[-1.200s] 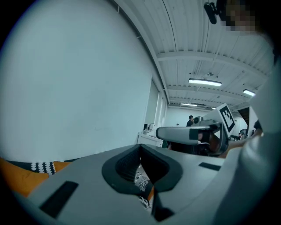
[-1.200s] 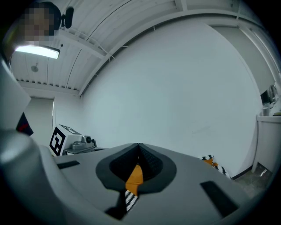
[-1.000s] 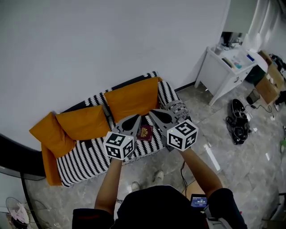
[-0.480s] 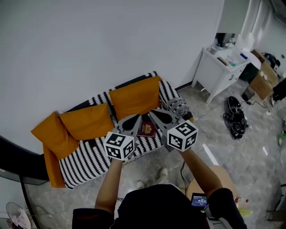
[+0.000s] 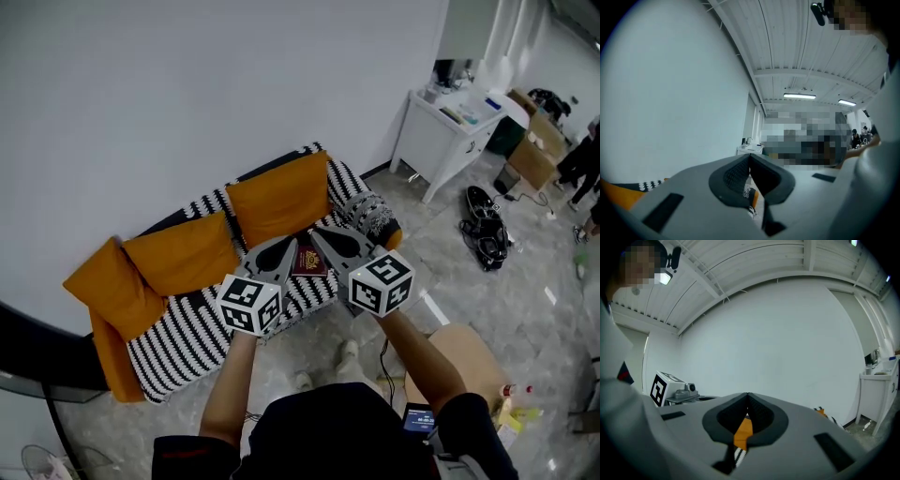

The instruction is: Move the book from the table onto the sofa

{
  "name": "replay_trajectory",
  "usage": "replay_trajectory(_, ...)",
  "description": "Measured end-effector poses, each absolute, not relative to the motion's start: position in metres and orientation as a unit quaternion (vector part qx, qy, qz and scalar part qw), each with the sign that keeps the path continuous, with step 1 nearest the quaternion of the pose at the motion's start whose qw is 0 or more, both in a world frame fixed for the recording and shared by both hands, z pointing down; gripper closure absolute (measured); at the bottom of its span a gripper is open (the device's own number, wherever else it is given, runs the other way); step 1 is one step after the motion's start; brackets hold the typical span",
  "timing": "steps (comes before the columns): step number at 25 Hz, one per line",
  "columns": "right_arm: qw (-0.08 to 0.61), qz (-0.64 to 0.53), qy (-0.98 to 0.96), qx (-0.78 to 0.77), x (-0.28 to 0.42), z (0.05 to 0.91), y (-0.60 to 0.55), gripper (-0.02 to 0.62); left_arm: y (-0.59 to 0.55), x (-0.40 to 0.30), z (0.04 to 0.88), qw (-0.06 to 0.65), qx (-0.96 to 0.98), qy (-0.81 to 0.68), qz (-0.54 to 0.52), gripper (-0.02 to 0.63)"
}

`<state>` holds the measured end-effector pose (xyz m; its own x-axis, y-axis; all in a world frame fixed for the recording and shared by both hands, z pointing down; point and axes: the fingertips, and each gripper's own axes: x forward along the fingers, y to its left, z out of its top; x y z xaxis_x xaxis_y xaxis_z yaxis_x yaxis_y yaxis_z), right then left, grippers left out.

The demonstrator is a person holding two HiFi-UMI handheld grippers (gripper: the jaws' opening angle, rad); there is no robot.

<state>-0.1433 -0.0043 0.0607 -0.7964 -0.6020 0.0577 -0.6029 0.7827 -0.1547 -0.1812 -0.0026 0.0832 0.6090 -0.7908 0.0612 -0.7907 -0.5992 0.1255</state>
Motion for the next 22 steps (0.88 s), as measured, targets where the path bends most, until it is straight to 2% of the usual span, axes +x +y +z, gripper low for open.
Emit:
replay_trajectory(16,-0.001,0.065,-0.943,0.328,-0.170,0.054,0.011,0.580,0.010,-0.209,0.073,0.040,0.897,-0.439,-0.008,0.589)
replay_trajectory(22,-0.004,0.062,-0.945,0.321,-0.160,0.048,0.008,0.580,0.004,-0.201,0.066,0.036,0.893,-0.449,-0.016,0.589)
